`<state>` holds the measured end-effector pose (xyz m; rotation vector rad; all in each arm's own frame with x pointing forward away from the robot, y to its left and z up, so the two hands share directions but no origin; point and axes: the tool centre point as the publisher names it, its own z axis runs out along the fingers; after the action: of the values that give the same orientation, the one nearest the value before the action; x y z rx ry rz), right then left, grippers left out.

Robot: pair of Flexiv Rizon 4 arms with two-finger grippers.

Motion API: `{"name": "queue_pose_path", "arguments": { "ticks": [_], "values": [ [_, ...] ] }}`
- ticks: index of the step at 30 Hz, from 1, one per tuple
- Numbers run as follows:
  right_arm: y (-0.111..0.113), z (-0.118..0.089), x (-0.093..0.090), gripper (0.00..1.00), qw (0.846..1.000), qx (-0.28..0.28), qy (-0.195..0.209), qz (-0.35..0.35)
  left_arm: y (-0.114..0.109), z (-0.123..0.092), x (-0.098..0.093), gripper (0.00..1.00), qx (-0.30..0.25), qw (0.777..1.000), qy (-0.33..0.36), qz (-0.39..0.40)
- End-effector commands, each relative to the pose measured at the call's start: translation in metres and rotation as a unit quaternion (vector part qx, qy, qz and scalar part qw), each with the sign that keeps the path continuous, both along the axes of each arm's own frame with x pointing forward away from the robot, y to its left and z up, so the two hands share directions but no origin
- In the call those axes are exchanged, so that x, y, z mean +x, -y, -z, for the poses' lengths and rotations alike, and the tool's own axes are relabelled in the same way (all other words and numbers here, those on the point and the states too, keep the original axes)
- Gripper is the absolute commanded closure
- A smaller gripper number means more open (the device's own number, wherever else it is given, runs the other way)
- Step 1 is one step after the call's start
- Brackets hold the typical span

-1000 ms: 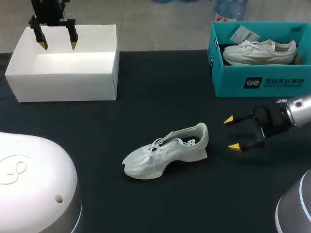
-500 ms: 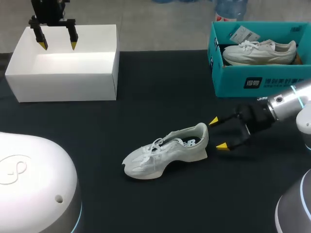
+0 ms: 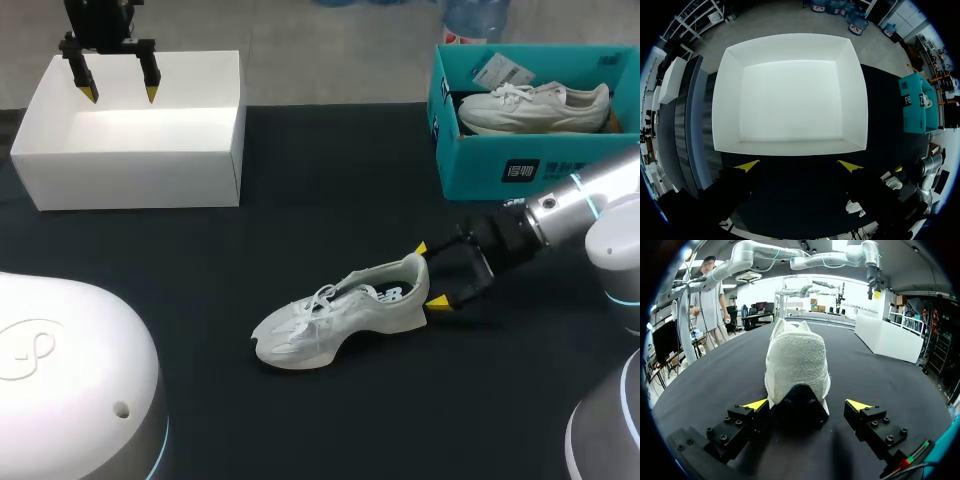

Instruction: Take the shoe out of the shoebox, open the shoe tongue, remove and reinsert the insole, then place the shoe into the shoebox

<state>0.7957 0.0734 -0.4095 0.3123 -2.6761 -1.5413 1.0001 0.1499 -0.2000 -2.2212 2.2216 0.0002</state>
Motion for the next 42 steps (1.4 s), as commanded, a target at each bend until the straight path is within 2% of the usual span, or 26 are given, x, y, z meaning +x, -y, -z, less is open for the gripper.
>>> {"name": "queue_pose_path", "arguments": {
  "ticks": [1,13,34,35,36,38,42],
  "values": [
    [-0.007,0.002,0.000,0.00,1.000,0.000,-0.006,-0.012,0.000,0.000,0.000,0.00,0.000,1.000,0.000,0.000],
    [-0.019,0.000,-0.009,0.00,1.000,0.002,-0.010,-0.025,0.000,0.000,0.000,0.00,0.000,1.000,0.000,0.000],
    [-0.041,0.015,-0.018,0.00,0.999,0.016,-0.028,-0.030,0.000,0.000,0.000,0.00,0.000,1.000,0.000,0.000],
    [-0.041,0.015,-0.018,0.12,0.999,0.016,-0.029,-0.028,0.000,0.000,0.000,0.00,0.000,1.000,0.000,0.000],
    [-0.041,0.015,-0.019,0.55,0.999,0.015,-0.029,-0.024,0.000,0.000,0.000,0.00,0.000,1.000,0.000,0.000],
    [-0.039,0.016,-0.020,1.00,0.999,0.014,-0.028,-0.015,0.000,0.000,0.000,0.00,0.000,1.000,0.000,0.000],
    [-0.036,0.014,-0.023,1.00,1.000,0.015,-0.025,0.000,0.000,0.000,0.000,0.00,0.000,1.000,0.000,0.000]
  ]
}}
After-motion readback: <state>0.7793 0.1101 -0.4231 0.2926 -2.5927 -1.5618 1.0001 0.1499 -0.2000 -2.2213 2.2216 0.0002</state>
